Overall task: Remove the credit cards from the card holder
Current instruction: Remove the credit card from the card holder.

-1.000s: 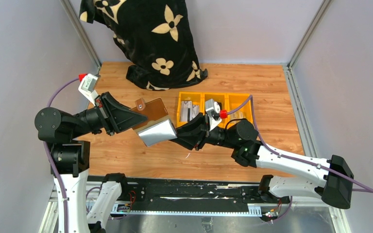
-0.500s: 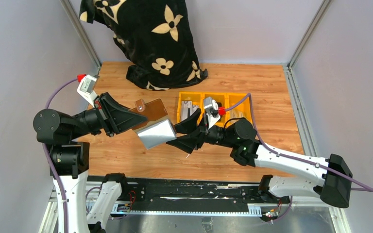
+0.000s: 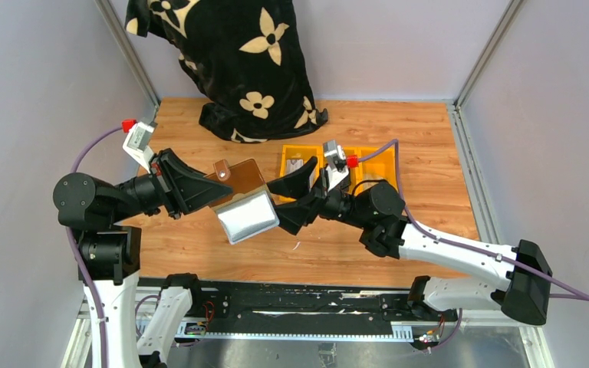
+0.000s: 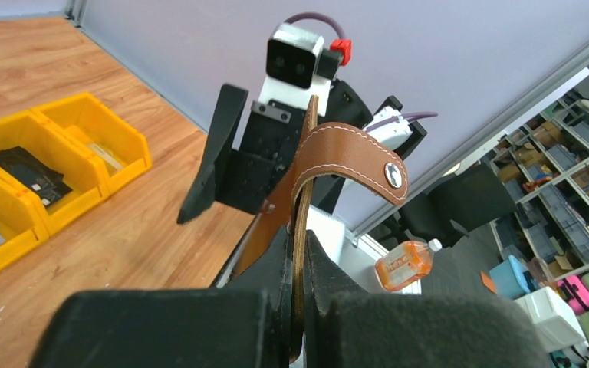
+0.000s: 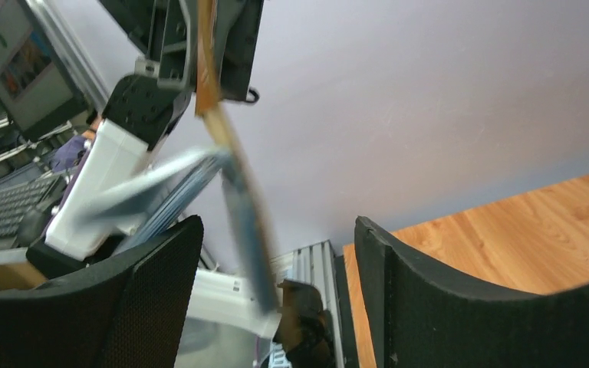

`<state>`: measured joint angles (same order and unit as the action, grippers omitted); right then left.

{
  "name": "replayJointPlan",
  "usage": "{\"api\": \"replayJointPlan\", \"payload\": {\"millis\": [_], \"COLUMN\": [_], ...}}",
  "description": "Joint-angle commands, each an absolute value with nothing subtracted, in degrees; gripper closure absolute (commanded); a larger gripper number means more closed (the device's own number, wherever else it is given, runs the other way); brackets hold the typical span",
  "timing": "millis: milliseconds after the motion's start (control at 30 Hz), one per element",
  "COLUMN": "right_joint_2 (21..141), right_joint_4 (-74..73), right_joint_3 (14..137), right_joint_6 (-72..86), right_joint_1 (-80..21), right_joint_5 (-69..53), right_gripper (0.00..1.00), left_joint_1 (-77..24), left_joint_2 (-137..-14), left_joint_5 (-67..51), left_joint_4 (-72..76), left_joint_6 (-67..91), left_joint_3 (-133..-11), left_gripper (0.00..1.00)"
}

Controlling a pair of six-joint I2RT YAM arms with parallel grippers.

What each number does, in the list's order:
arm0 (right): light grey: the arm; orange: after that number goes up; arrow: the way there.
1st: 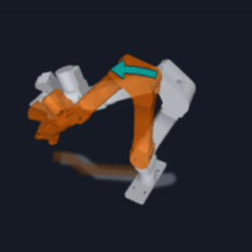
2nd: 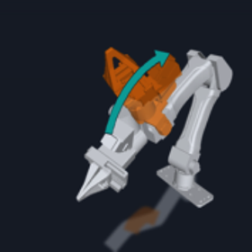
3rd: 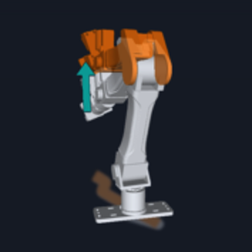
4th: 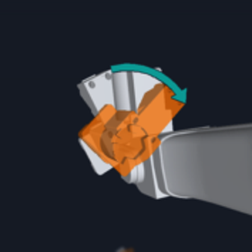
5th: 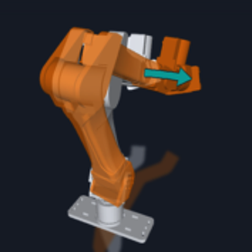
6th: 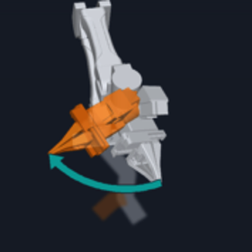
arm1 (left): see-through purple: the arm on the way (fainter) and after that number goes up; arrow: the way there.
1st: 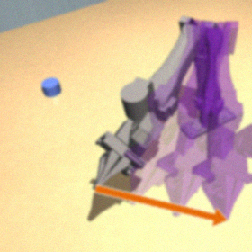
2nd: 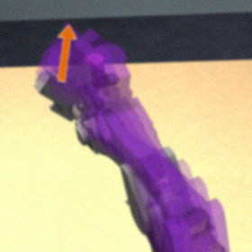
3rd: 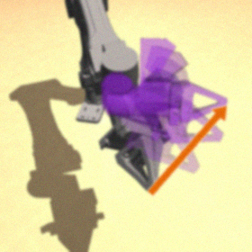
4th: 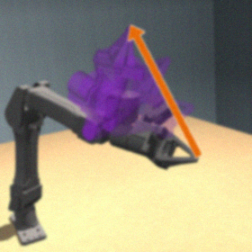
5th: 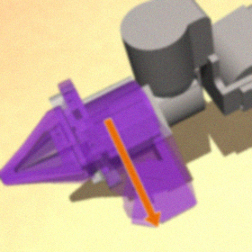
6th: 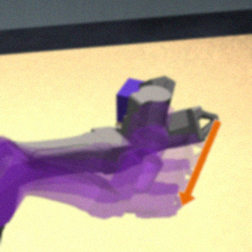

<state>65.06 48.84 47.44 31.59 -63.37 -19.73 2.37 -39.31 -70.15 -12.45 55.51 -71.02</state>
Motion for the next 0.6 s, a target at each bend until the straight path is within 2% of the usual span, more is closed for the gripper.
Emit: {"api": "replayJointPlan", "payload": {"millis": [0, 200, 400, 567], "right_joint_2": [65.86, 66.12, 69.77, 71.63], "right_joint_4": [45.61, 40.37, 39.42, 44.51], "right_joint_3": [53.46, 56.11, 61.04, 62.14], "right_joint_6": [27.67, 22.75, 22.71, 24.79], "right_joint_1": [-63.93, -64.25, -64.71, -65.04], "right_joint_5": [-15.38, -13.55, -22.97, -25.83], "right_gripper": [0.24, 0.22, 0.22, 0.21], "left_joint_1": [2.08, 2.04, 2.09, 2.05], "left_joint_2": [-38.11, -37.57, -37.03, -36.37], "left_joint_5": [-71.78, -72.58, -72.9, -73.6], "left_joint_4": [-13.61, -13.73, -14.03, -14.28], "left_joint_6": [55.01, 55.2, 55.34, 55.75], "left_joint_3": [-71.33, -70.92, -68.33, -65.98], "left_gripper": [1.0, 1.0, 1.0, 1.0]}}
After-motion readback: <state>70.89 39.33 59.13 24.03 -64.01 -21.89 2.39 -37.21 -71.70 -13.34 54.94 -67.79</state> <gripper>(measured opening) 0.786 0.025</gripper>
